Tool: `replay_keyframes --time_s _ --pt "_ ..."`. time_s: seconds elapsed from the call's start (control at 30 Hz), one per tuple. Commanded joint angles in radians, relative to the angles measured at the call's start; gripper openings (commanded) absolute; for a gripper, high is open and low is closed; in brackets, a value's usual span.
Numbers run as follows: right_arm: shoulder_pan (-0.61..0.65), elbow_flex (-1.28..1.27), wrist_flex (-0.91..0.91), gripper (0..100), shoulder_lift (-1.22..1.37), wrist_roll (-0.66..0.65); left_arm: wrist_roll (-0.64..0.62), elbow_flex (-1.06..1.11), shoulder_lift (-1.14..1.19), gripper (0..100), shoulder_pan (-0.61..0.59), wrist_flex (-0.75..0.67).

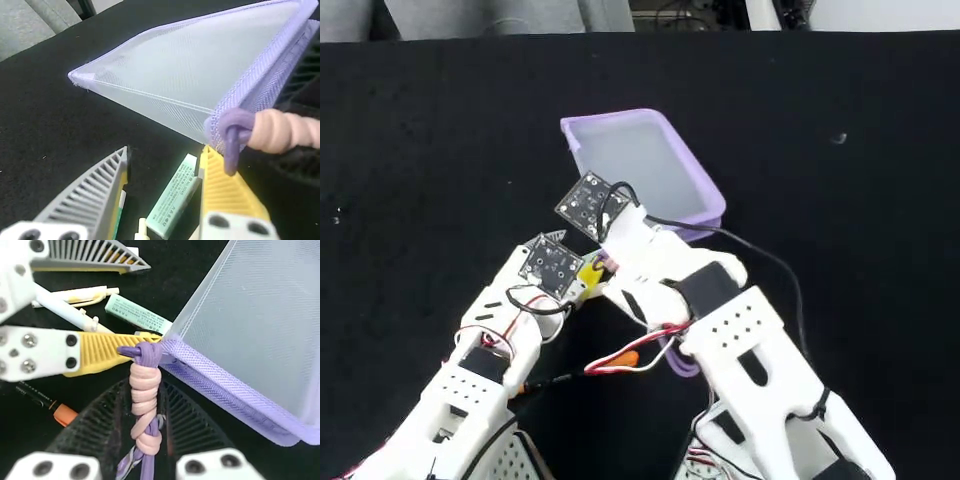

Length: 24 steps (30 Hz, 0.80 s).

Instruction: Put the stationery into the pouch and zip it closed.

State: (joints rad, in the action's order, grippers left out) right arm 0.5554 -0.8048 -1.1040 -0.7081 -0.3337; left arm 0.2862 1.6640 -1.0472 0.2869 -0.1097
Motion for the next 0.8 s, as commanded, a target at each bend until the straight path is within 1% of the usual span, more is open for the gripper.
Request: replay_keyframes --time_s 0.0,0.1,0.17,0.27,0.33,0.43,0.6,0.7,0.77 --pt "0.020 0.031 0.044 1.1 0.004 0.006 0.002 0.021 -0.018 23 -0.028 0.006" --pt "0.020 0.033 0.049 1.1 0.004 0.006 0.002 0.028 -0.018 23 -0.024 0.009" --pt "0.018 0.031 0.061 1.1 0.004 0.005 0.002 0.021 -0.021 23 -0.025 0.038" --pt "-0.029 0.030 0.080 1.1 0.004 0.002 0.002 0.021 -0.083 23 -0.025 0.103" --pt "-0.061 0.030 0.084 1.1 0.004 0.002 0.002 0.022 -0.163 23 -0.027 0.181" --pt "-0.072 0.030 0.083 1.1 0.004 0.003 0.000 0.028 -0.325 23 -0.024 0.316" --pt "-0.072 0.030 0.081 1.1 0.004 0.005 -0.089 0.045 -0.589 24 -0.025 0.485" --pt "-0.072 0.030 0.083 1.1 0.004 0.005 -0.089 0.042 -0.690 24 0.016 0.615" --pt "-0.072 0.030 0.083 1.1 0.004 0.005 -0.089 0.041 -0.729 24 0.038 0.658"
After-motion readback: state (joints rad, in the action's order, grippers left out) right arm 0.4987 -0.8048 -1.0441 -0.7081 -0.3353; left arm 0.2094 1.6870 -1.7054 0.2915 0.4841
